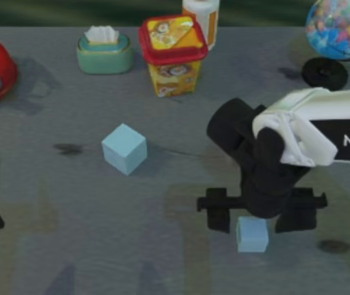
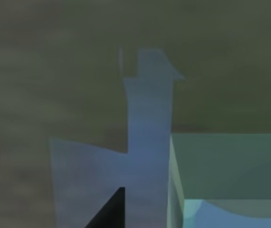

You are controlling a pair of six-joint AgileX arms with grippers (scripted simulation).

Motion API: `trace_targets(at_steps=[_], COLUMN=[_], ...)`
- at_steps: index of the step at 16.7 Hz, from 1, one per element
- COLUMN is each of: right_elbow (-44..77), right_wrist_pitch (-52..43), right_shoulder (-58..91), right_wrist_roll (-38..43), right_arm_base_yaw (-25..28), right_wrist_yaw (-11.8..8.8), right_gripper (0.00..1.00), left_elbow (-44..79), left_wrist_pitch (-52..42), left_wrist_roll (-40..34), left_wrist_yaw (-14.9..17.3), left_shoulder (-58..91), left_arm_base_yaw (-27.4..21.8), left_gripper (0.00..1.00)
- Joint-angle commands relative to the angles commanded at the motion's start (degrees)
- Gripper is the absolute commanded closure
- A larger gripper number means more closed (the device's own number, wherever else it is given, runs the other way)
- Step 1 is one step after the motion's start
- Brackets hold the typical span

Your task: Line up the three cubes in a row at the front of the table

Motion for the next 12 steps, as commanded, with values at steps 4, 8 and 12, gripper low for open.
trace_targets(at_steps=[4,8,12], right_elbow=[0.0,0.0,2.9], right_wrist_pitch=[0.0,0.0,-4.4], right_shoulder=[0.0,0.0,-1.6], right_wrist_roll=[0.0,0.0,0.2], right_arm_base_yaw=[0.0,-0.1,0.1], right_wrist_yaw=[0.0,0.0,0.0], right_gripper=[0.00,0.00,0.00], left_elbow=[0.0,0.0,0.0], left_wrist_pitch=[0.0,0.0,0.0], left_wrist_roll=[0.0,0.0,0.0], left_wrist_yaw=[0.0,0.0,0.0], left_shoulder=[0.0,0.0,0.0], left_arm_base_yaw=[0.0,0.0,0.0], left_gripper=[0.00,0.00,0.00])
